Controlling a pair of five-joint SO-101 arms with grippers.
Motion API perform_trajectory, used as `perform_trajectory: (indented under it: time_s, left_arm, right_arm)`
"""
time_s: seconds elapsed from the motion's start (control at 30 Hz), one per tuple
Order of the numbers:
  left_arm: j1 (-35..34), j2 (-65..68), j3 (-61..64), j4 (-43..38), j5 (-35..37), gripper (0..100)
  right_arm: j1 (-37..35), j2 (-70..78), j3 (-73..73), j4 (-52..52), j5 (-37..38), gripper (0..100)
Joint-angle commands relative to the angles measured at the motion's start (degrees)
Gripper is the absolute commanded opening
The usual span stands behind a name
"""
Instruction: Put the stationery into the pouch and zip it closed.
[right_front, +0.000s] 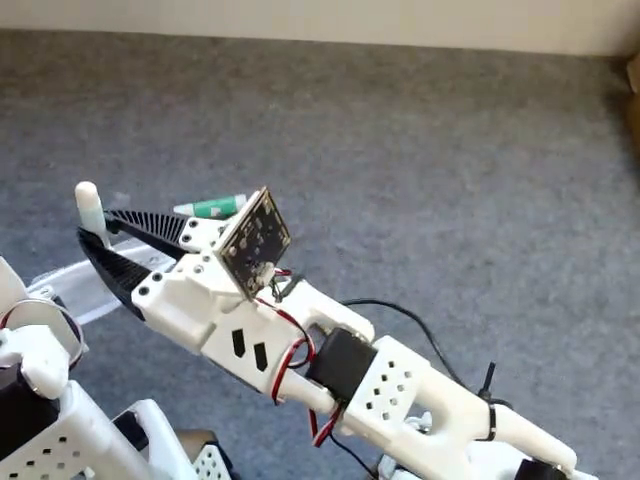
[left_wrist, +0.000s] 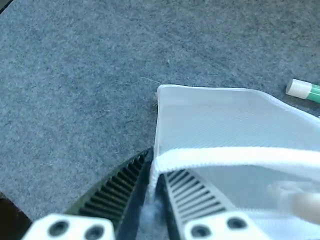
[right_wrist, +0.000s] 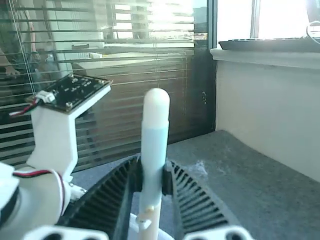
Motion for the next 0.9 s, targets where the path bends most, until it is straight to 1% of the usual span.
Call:
perform_trajectory:
  time_s: [0.0,0.1,0.57,0.73,0.87]
  left_arm:
    - [-0.31,0.66,-0.66,-0.26,-0.35,1]
    - [-0.40,0.66,-0.66,-0.26,-0.35,1]
    - [-0.40,0.66,-0.66,-0.26,-0.26,1]
    - [-0.40,0.66,-0.57,-0.26,-0.26,1]
    - [-0.40,0.66,-0.57,-0.26,-0.26,1]
  right_arm:
    - [-0.92,-1.54,-0.40,-2.07,4.75,0.4]
    - [-1.63,-1.54,0.66,-2.07,6.68,0.4]
    - [-1.89,-1.54,3.03,-1.63,6.95,0.4]
    - [-1.98,-1.54,4.26,-1.98,16.35,0.4]
    - [-1.98,-1.63,4.09,-1.98,16.44,0.5]
